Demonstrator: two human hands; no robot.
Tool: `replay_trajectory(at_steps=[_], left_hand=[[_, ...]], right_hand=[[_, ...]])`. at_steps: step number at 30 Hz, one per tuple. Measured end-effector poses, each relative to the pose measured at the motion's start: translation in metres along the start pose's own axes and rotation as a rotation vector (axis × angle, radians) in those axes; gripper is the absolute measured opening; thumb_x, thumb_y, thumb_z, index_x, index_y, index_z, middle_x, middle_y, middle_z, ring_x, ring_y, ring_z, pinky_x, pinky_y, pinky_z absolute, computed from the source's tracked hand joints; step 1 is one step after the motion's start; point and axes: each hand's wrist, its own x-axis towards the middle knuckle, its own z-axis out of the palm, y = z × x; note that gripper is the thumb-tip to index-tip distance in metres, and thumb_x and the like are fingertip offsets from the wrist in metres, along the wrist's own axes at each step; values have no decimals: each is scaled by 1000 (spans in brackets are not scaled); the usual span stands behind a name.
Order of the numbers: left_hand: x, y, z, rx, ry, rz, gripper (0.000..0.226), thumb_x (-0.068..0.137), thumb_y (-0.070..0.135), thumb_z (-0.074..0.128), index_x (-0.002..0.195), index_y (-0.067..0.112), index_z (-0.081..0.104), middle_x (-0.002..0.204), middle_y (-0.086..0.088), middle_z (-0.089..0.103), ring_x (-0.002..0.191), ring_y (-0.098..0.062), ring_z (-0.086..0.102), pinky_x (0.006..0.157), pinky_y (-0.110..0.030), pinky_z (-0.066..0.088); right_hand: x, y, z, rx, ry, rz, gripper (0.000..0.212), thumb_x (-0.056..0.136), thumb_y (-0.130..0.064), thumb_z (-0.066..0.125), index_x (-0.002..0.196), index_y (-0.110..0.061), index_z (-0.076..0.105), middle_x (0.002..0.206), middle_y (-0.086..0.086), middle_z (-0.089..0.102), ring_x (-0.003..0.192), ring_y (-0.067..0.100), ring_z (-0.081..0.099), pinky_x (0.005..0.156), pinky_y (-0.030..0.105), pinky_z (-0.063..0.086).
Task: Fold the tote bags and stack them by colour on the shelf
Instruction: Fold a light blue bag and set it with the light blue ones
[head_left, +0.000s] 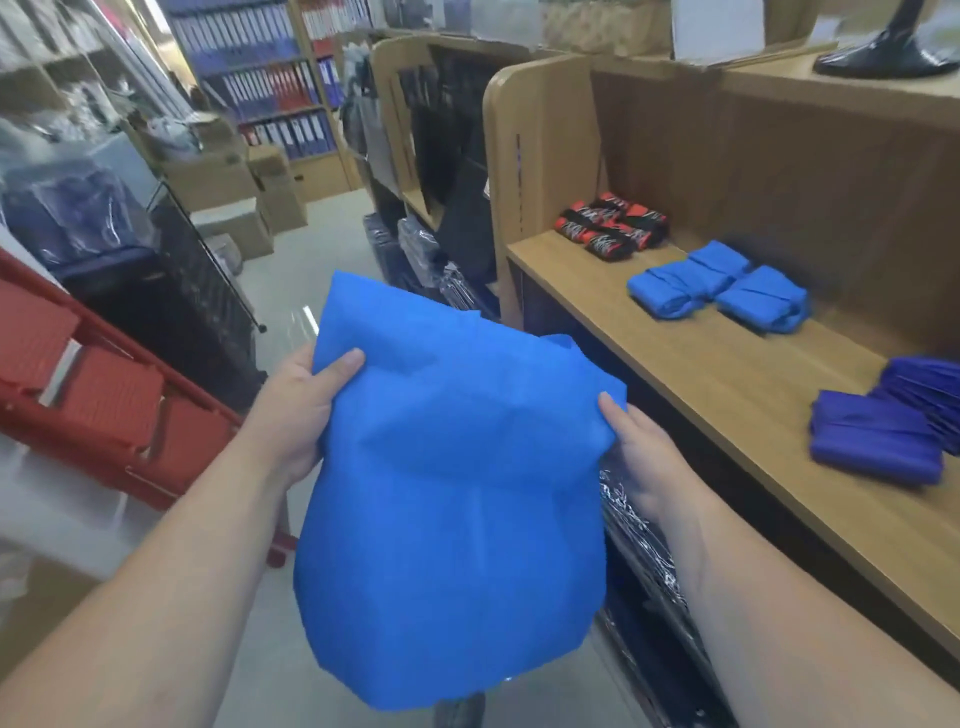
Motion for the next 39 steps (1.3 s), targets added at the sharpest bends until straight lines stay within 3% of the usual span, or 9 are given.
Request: replay_trajectory(at_steps=[2, 6, 11, 18, 23, 27, 31, 37, 39], left_hand=[[31, -7, -24, 70, 51, 26, 18, 101, 9, 56, 113, 16, 67, 112, -5, 75, 92, -19, 74, 70, -30, 60], [86, -23, -62, 109, 123, 30, 14, 100, 7, 58, 107, 13, 68, 97, 1, 78, 82, -14, 75, 64, -26, 60], [145, -44, -62, 49, 102, -29, 9, 99, 12, 61, 100, 17, 69, 102, -6, 76, 84, -21, 73, 74, -37, 59], [202, -57, 2, 9, -95, -149, 9, 100, 19, 61, 96, 17, 70, 85, 5, 77, 72, -13, 74, 56, -27, 59], [212, -63, 53, 60, -169, -134, 11, 100, 19, 62, 92, 17, 70, 87, 0, 76, 67, -12, 72, 55, -27, 58], [210, -50, 104, 89, -236, -102, 10, 99, 18, 64, 91, 16, 71, 87, 0, 78, 71, -16, 73, 71, -36, 58], [208, -26, 147, 187, -330, 28, 13, 101, 20, 60, 93, 20, 71, 89, 2, 78, 73, -15, 73, 68, -34, 58], [230, 20, 213, 292, -311, 310, 20, 101, 32, 55, 88, 18, 60, 89, -1, 68, 72, -16, 63, 65, -35, 50], [237, 29, 238, 297, -335, 342, 19, 102, 31, 54, 87, 20, 57, 86, 2, 67, 71, -14, 64, 64, -36, 51]], right_hand=[[15, -1, 16, 107, -11, -29, 42, 96, -35, 62, 129, -9, 62, 120, 10, 73, 103, 26, 72, 79, 36, 58], [34, -3, 29, 53, -157, -50, 85, 70, -46, 88, 139, -11, 54, 135, 13, 65, 121, 34, 64, 101, 51, 51], [31, -16, 33, -151, -22, -147, 51, 78, -3, 79, 126, -2, 63, 124, 15, 71, 116, 35, 67, 99, 47, 54], [4, -17, 2, -212, 351, -177, 16, 92, -6, 69, 105, 2, 72, 108, 21, 74, 92, 28, 70, 84, 42, 56], [-22, -37, -40, 74, 561, -276, 44, 92, -18, 64, 118, 16, 54, 106, 26, 65, 95, 32, 62, 77, 37, 50], [-31, -58, -68, 178, 679, -334, 13, 101, -14, 56, 90, -8, 61, 87, 13, 69, 71, 23, 66, 67, 34, 54], [-33, -88, -87, 62, 660, -404, 13, 97, -12, 61, 109, -8, 65, 108, 19, 73, 97, 35, 71, 86, 50, 54], [-33, -143, -120, -47, 774, -584, 36, 94, 2, 53, 119, -19, 69, 108, 0, 76, 97, 14, 73, 76, 27, 57], [-33, -153, -132, -49, 855, -609, 35, 94, -1, 53, 117, -20, 71, 108, -1, 77, 101, 17, 73, 79, 32, 58]])
